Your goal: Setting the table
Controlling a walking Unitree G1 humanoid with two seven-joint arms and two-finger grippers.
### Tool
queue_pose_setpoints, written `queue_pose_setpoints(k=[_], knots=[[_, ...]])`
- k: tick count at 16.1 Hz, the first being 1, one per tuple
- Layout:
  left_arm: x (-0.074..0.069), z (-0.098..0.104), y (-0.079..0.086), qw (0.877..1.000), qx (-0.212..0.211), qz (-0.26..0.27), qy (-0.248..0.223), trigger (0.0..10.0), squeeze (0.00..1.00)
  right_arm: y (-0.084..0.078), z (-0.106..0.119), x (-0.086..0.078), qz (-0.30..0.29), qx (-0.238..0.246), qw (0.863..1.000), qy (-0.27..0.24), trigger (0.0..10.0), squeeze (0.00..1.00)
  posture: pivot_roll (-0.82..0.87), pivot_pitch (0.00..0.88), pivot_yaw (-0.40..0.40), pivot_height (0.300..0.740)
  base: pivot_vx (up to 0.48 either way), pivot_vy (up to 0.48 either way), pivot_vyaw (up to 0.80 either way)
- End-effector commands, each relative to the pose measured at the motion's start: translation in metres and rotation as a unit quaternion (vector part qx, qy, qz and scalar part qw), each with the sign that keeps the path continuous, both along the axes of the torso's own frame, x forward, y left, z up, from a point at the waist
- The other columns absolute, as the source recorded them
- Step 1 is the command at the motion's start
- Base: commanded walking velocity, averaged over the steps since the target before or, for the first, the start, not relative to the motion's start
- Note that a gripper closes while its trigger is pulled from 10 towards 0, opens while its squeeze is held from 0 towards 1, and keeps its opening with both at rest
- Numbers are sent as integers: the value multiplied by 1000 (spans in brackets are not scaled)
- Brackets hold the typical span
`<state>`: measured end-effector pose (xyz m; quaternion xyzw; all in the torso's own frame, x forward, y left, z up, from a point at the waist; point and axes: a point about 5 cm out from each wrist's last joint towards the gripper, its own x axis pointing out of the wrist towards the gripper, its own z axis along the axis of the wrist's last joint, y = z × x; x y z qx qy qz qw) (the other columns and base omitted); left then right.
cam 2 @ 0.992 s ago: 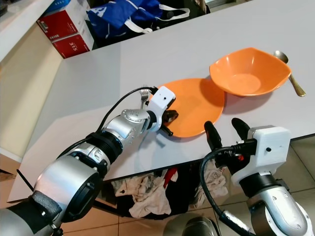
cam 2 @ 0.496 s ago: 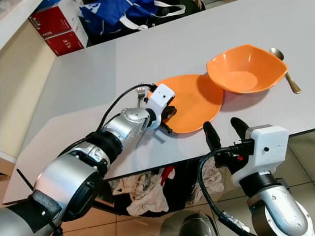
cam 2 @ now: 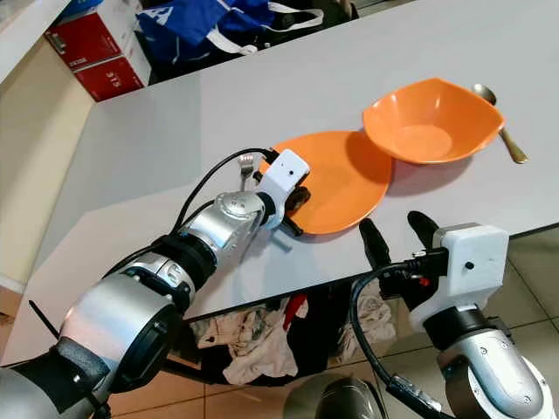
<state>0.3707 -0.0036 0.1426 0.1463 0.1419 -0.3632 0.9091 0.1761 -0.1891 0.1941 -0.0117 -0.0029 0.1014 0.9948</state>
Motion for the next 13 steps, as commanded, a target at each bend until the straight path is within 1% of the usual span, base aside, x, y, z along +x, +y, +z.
queue_pose_setpoints(k=[1, 2, 4, 6, 8, 9, 11, 12, 13], knots=[[3, 7, -1, 1000, -12, 4, -11, 10000, 0, 3, -2, 1, 13, 1, 1000, 5, 10000, 0, -485, 98, 279, 736, 0, 0, 0], [6, 18, -2, 999, -41, 8, -22, 10000, 0, 4, -3, 1, 14, 1, 1000, 5, 10000, 0, -483, 94, 278, 736, 0, 0, 0], [11, 33, -2, 997, -71, 17, -35, 10000, 0, 3, -6, 2, 16, 2, 1000, 7, 10000, 0, -471, 83, 272, 736, 0, 0, 0], [10, 35, -4, 996, -93, -4, -14, 10000, 0, 6, -14, 5, 29, 4, 999, 20, 10000, 0, -444, 66, 257, 736, 0, 0, 0], [10, 34, -1, 995, -98, -4, -15, 10000, 0, 7, -19, 10, 37, 6, 999, 26, 10000, 0, -412, 51, 240, 736, 0, 0, 0], [14, 39, 7, 992, -121, 12, -25, 10000, 0, 7, -23, 17, 43, 10, 999, 29, 10000, 0, -376, 36, 223, 736, 0, 0, 0], [17, 43, 14, 989, -143, 32, -37, 10000, 0, 8, -27, 23, 47, 12, 998, 27, 10000, 0, -353, 27, 214, 736, 0, 0, 0], [19, 46, 29, 982, -170, 62, -60, 10000, 0, 5, -31, 34, 35, 13, 999, 18, 10000, 0, -299, 11, 186, 736, 0, 0, 0], [16, 49, 56, 972, -180, 104, -113, 10000, 0, 4, -37, 48, 26, 6, 1000, 8, 10000, 0, -260, 3, 165, 736, 0, 0, 0]])
